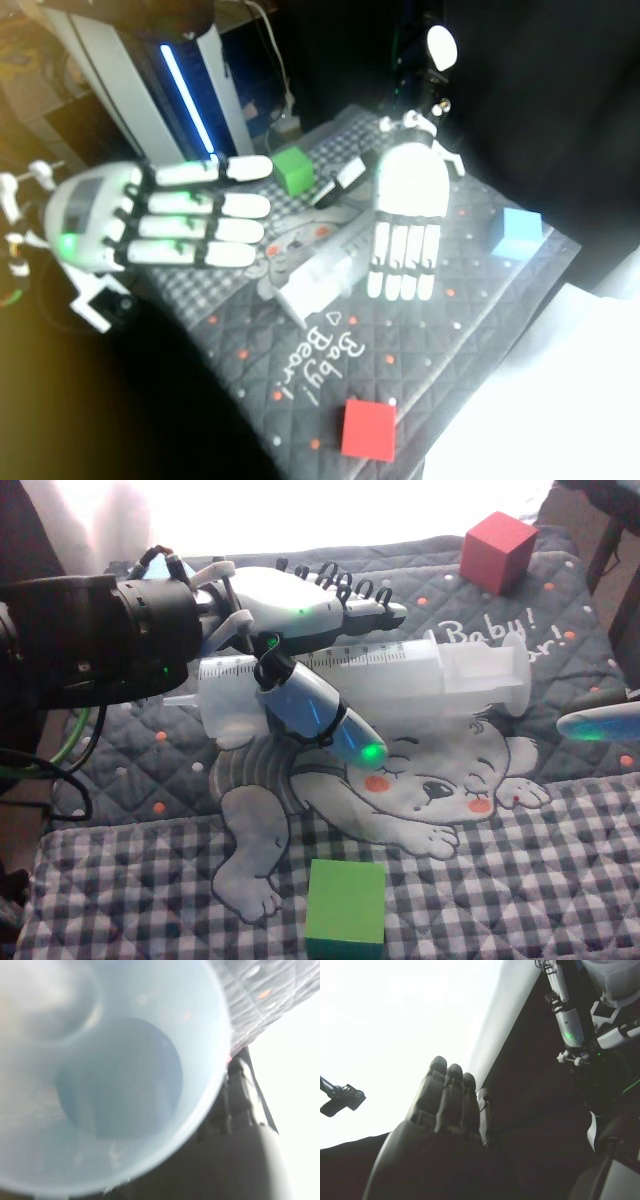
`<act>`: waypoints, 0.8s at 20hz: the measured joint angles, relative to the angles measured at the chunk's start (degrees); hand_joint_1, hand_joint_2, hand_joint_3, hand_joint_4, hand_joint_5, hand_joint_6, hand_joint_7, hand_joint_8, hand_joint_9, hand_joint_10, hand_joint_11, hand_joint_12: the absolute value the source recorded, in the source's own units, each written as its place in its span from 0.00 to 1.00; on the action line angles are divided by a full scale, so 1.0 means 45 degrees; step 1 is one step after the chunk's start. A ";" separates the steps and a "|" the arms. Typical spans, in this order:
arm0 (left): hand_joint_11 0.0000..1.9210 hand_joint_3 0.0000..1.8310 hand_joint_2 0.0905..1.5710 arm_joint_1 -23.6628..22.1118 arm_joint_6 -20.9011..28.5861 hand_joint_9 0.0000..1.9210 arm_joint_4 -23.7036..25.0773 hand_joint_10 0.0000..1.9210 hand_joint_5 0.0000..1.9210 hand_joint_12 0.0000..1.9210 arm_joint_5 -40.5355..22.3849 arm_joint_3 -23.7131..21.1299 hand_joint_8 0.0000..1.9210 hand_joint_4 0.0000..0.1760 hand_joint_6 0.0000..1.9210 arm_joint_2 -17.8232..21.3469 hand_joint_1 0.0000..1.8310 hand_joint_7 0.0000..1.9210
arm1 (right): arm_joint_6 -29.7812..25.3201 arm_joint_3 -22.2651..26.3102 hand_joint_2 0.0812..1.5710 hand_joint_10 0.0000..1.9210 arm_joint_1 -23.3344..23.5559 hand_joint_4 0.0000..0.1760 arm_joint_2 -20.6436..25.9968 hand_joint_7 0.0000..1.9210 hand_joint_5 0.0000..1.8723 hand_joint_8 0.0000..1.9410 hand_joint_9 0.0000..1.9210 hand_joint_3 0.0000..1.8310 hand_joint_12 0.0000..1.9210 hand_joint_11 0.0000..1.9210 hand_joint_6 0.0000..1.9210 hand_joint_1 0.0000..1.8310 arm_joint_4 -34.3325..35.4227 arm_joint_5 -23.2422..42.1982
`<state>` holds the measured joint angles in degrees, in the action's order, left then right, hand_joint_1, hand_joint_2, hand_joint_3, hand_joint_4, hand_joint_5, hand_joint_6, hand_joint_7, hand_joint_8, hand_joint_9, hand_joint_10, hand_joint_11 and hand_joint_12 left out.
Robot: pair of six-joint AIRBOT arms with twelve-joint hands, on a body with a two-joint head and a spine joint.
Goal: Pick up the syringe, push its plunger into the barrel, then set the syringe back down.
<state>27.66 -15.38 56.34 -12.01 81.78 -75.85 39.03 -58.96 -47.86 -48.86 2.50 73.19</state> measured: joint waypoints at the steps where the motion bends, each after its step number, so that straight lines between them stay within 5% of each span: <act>1: 0.01 0.01 0.42 0.0068 0.0000 0.04 0.0000 0.00 0.00 0.00 0.0044 0.0092 0.00 0.00 0.00 -0.0083 0.15 0.03 | 0.0005 -0.0005 0.40 0.00 0.0000 0.49 0.0000 0.04 0.02 0.00 0.05 0.00 0.01 0.04 0.00 0.37 -0.0010 0.0000; 2: 0.01 0.01 0.44 0.0155 0.0000 0.03 0.0010 0.00 0.00 0.01 0.0146 0.0146 0.00 0.00 0.00 -0.0131 0.15 0.01 | 0.0000 -0.0005 0.40 0.00 0.0000 0.39 0.0000 0.04 0.03 0.00 0.06 0.00 0.01 0.05 0.00 0.35 -0.0029 0.0005; 5: 0.02 0.01 0.45 0.0248 0.0024 0.05 0.0000 0.01 0.00 0.01 0.0345 0.0291 0.01 0.00 0.00 -0.0262 0.16 0.03 | 0.0000 0.0000 0.39 0.00 0.0053 0.37 -0.0010 0.05 0.03 0.00 0.06 0.00 0.01 0.06 0.00 0.34 -0.0024 -0.0034; 8: 0.04 0.01 0.50 0.0272 0.0029 0.06 0.0000 0.00 0.00 0.02 0.0364 0.0369 0.00 0.00 0.00 -0.0335 0.28 0.04 | 0.0005 0.0000 0.40 0.00 0.0053 0.37 -0.0024 0.04 0.03 0.00 0.05 0.00 0.01 0.05 0.00 0.36 -0.0034 0.0000; 9: 0.11 0.00 0.58 0.0282 0.0039 0.17 -0.0029 0.01 0.10 0.06 0.0340 0.0369 0.01 0.00 0.01 -0.0335 0.48 0.14 | 0.0000 0.0000 0.42 0.00 0.0053 0.41 -0.0024 0.04 0.03 0.00 0.05 0.01 0.01 0.05 0.00 0.35 -0.0053 0.0000; 10: 0.09 0.00 0.68 0.0321 0.0102 0.25 -0.0117 0.00 0.23 0.38 0.0306 0.0369 0.00 0.00 0.00 -0.0335 0.59 0.22 | 0.0000 0.0000 0.42 0.00 0.0053 0.33 -0.0024 0.05 0.02 0.00 0.05 0.01 0.01 0.06 0.00 0.33 -0.0029 0.0005; 14: 0.13 0.00 0.71 0.0267 0.0243 0.36 -0.0612 0.01 0.40 0.57 -0.0087 0.0418 0.00 0.00 0.01 -0.0330 0.73 0.36 | 0.0000 0.0000 0.40 0.00 0.0053 0.37 -0.0024 0.05 0.03 0.00 0.06 0.00 0.01 0.05 0.00 0.34 -0.0053 0.0005; 15: 0.19 0.00 0.79 0.0267 0.0233 0.31 -0.0695 0.65 0.33 0.62 -0.0180 0.0452 0.01 0.00 0.59 -0.0325 0.73 0.39 | 0.0000 0.0000 0.40 0.00 0.0053 0.37 -0.0024 0.05 0.03 0.00 0.06 0.00 0.01 0.06 0.00 0.35 -0.0034 -0.0005; 16: 0.26 0.00 0.80 0.0267 0.0189 0.27 -0.0903 0.77 0.28 0.92 -0.0364 0.0578 0.01 0.00 0.71 -0.0301 0.82 0.41 | 0.0000 0.0000 0.41 0.00 0.0053 0.39 -0.0024 0.05 0.03 0.00 0.06 0.00 0.01 0.06 0.00 0.35 -0.0039 -0.0005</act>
<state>28.86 -14.52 52.27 -13.65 84.38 -77.21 39.03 -58.96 -47.62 -48.97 2.33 73.17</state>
